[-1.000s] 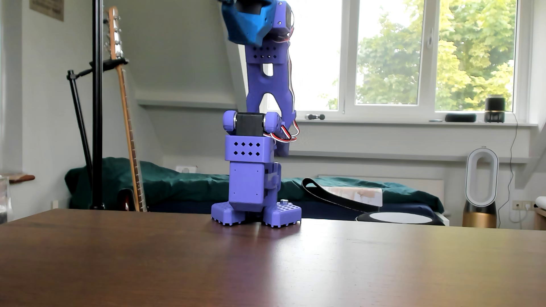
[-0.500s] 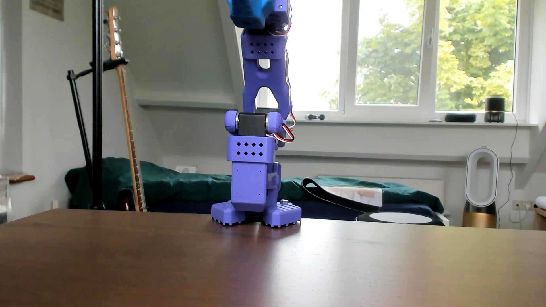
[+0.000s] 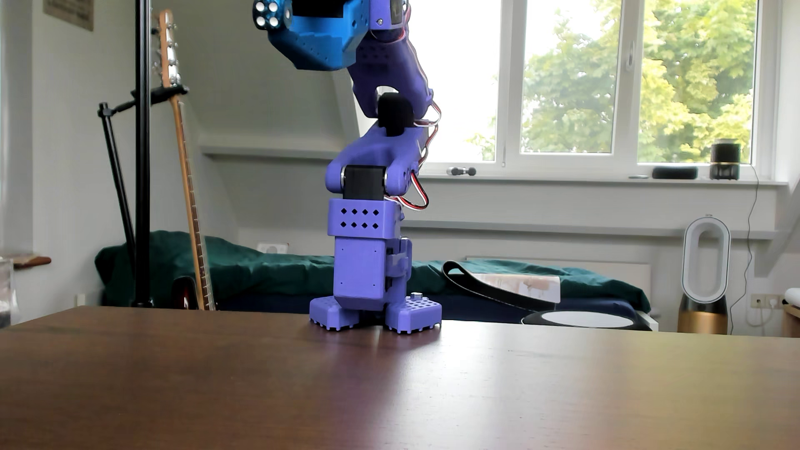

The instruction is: Grab the blue dice

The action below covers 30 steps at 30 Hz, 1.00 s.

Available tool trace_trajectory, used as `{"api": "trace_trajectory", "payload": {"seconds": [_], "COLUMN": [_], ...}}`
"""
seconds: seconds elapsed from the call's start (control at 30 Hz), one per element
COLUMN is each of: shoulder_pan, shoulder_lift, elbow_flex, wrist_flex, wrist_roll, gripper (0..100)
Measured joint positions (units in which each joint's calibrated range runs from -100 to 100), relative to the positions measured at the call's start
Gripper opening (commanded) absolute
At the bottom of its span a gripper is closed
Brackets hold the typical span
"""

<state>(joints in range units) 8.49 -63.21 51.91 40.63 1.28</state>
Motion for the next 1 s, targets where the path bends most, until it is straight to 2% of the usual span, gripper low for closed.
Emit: {"api": "trace_trajectory", "payload": {"seconds": [0.33, 0.5, 0.77, 1.0], "shoulder_pan": [0.5, -1.1, -6.0, -7.3], "shoulder_lift": [-12.0, -14.5, -14.5, -14.5], "elbow_flex": [-4.4, -4.5, -4.5, -4.5], "wrist_flex": [0.0, 3.9, 10.1, 11.6], "wrist_roll": [0.0, 0.0, 2.0, 3.8], "gripper": [2, 2, 16, 18]}}
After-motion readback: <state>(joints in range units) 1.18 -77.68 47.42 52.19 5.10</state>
